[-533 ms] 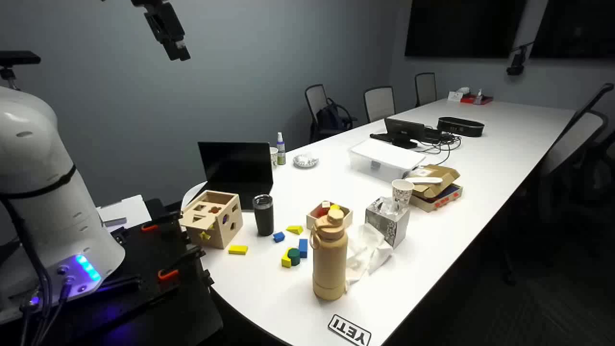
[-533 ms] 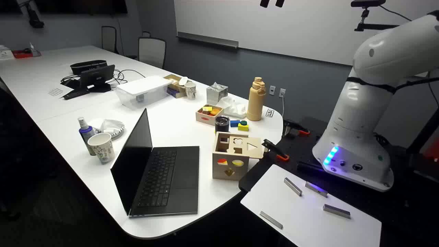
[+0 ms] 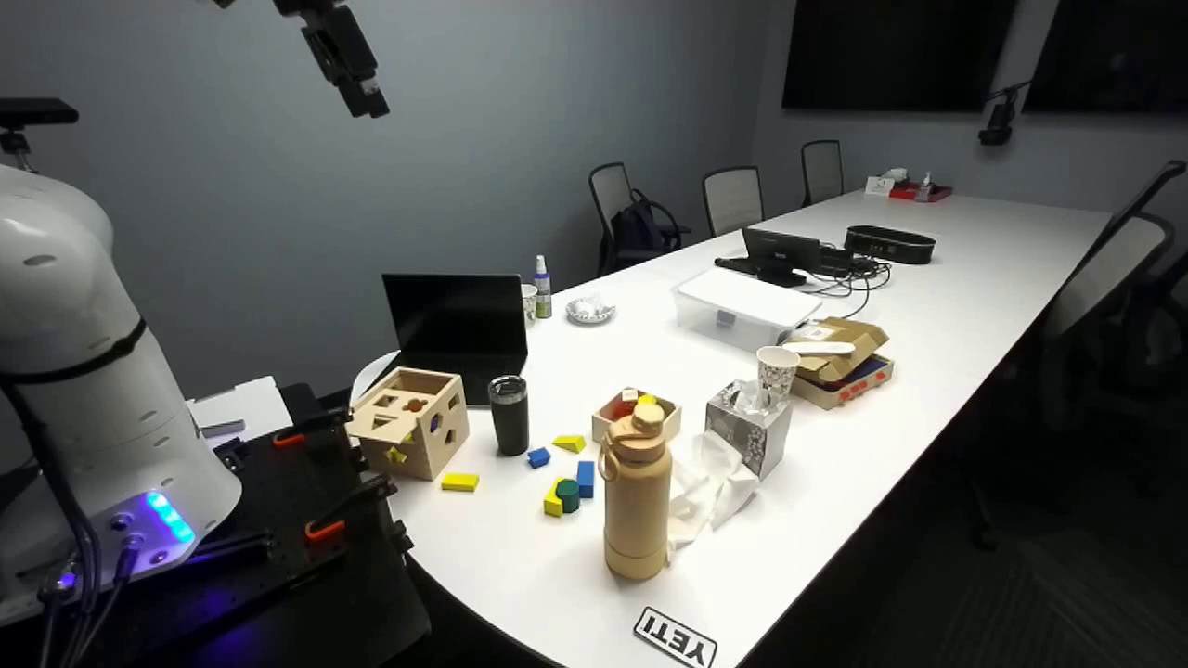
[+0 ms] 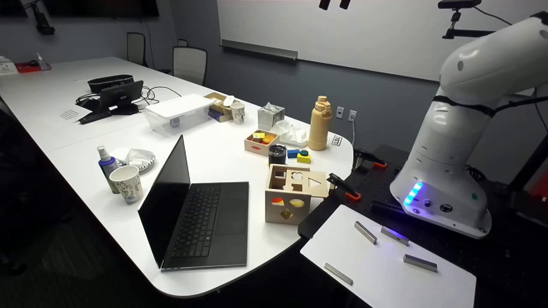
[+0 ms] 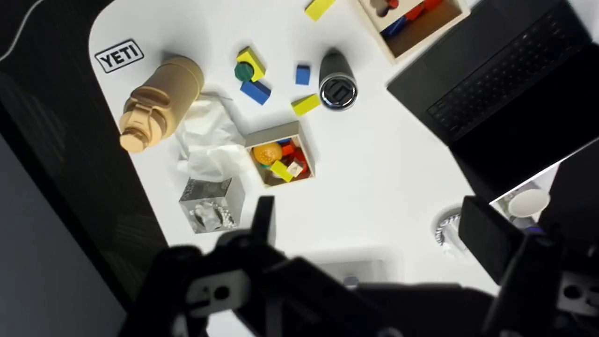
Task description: Turn the cap on the water bottle
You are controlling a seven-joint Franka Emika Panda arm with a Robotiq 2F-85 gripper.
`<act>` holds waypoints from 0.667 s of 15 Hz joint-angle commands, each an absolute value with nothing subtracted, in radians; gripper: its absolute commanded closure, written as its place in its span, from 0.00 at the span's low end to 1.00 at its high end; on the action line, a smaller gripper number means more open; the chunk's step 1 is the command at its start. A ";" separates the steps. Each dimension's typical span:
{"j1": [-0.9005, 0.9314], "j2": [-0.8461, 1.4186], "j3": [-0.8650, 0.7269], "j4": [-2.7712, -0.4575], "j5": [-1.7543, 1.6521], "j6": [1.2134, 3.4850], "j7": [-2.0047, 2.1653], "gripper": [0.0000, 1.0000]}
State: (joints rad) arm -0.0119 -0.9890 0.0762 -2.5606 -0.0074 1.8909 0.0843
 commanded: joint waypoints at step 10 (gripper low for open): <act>-0.318 -0.405 0.045 -2.501 -0.277 2.447 0.353 0.00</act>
